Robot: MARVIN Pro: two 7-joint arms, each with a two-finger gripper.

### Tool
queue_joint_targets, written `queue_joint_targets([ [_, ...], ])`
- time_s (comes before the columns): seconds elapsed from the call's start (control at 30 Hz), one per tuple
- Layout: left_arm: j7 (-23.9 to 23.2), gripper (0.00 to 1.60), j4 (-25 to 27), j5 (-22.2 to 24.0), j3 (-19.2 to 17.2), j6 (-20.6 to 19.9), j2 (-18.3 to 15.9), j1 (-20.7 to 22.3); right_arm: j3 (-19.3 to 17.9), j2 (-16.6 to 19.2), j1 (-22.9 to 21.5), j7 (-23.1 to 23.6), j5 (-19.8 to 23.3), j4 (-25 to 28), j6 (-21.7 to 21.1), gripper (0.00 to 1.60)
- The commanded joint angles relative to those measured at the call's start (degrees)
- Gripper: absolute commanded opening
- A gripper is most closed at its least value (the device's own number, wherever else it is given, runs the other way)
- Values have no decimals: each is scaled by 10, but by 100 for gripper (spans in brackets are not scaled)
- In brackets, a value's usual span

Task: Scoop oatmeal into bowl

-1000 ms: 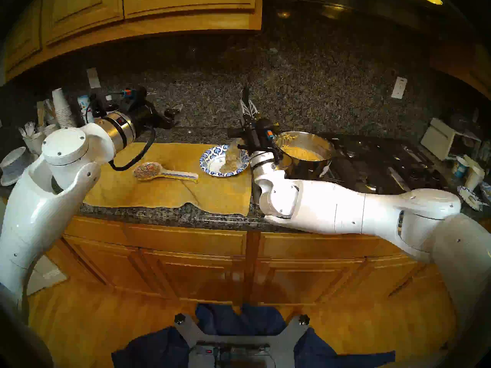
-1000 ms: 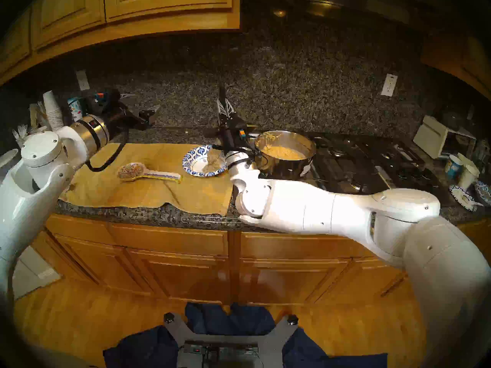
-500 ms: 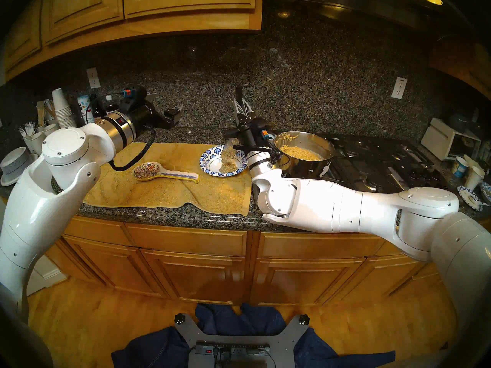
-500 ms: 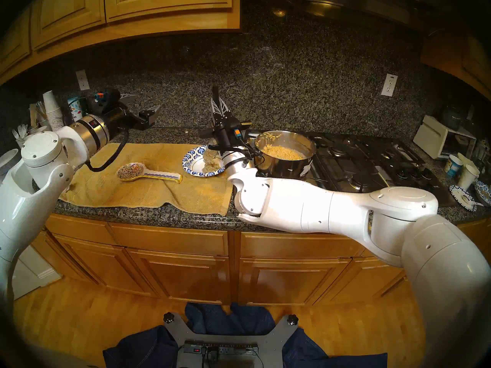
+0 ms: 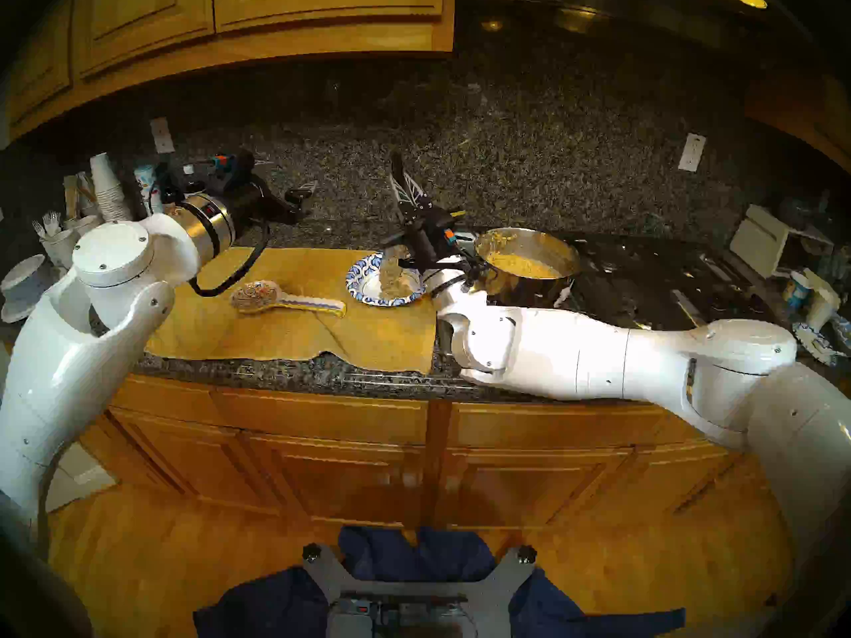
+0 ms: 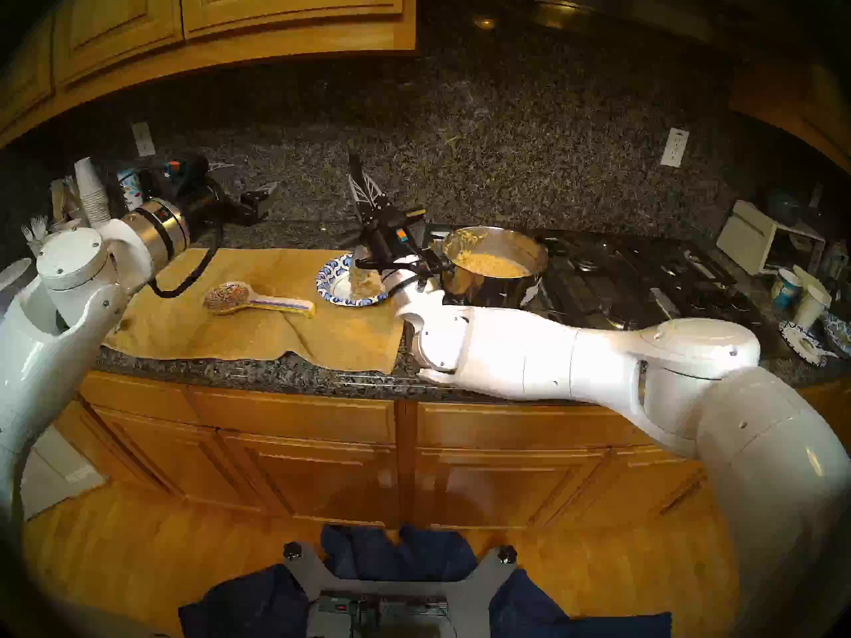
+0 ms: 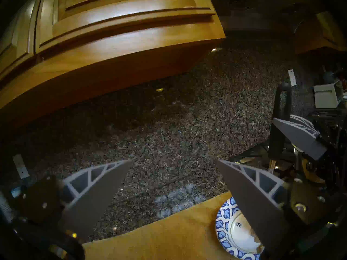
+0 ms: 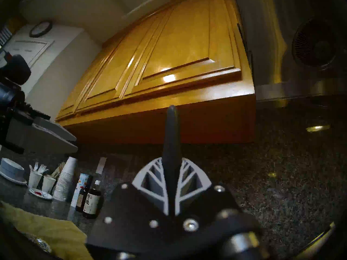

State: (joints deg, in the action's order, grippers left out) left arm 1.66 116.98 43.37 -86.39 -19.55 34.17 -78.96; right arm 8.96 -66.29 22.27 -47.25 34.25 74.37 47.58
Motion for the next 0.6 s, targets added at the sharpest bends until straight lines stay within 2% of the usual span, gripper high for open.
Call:
queue_joint_targets([
  [0.0,-1,160,8,-1,-12,11,0,18,-8,-1,-28,6,-23,-2,-1,0],
  [0.23,-1,160,8,-1,-12,12,-1,18,-2,1,-19,4,-40,1,0,0],
  [0.57,1,160,8,1,-12,10,-2,17,-25,-5,-57,11,-36,-20,3,0],
])
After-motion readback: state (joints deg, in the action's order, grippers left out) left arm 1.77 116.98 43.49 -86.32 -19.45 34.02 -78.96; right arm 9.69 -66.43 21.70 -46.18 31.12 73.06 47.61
